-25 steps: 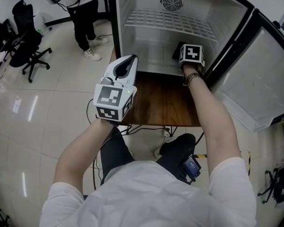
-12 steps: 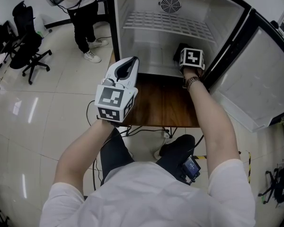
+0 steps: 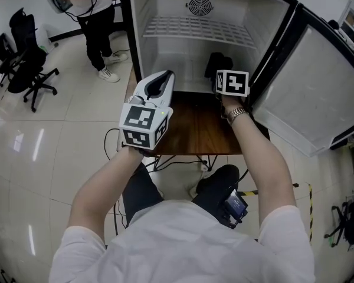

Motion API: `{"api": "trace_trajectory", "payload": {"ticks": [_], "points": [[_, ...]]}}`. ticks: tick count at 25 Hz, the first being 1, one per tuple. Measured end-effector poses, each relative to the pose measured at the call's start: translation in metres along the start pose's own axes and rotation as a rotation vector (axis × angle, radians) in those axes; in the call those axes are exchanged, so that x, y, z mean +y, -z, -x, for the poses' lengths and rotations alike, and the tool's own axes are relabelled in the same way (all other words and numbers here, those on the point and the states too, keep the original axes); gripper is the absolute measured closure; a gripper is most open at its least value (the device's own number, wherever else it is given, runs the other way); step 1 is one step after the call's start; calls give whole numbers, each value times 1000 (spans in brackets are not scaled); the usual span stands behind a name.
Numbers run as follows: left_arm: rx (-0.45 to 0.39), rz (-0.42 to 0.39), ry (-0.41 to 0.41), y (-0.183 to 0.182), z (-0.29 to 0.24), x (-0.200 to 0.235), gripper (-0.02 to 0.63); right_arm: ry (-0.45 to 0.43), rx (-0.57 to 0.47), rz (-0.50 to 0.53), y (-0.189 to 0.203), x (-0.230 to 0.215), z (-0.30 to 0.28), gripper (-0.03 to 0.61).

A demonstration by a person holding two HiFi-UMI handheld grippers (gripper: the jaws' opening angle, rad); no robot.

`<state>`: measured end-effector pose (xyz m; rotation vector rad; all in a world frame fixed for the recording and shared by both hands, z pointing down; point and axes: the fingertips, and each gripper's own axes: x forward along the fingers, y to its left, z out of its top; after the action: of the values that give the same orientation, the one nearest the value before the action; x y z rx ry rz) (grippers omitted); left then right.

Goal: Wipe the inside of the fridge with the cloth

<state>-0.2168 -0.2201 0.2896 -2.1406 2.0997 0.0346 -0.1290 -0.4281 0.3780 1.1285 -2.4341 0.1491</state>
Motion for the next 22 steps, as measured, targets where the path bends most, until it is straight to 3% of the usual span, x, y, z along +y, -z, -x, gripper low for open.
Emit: {"api": "trace_trajectory", "payload": {"ticks": [10,15,22], "points": [[-3,15,50,-4,-8,-26,607,-93,-117,14,6,21,54,476],[7,27,88,-2,-13,-44,569,-151,-202,40,-1,36,85,476],[-18,2,121,-9,-17,-65,561,-149,-336,99,-17,44,139,476]]}}
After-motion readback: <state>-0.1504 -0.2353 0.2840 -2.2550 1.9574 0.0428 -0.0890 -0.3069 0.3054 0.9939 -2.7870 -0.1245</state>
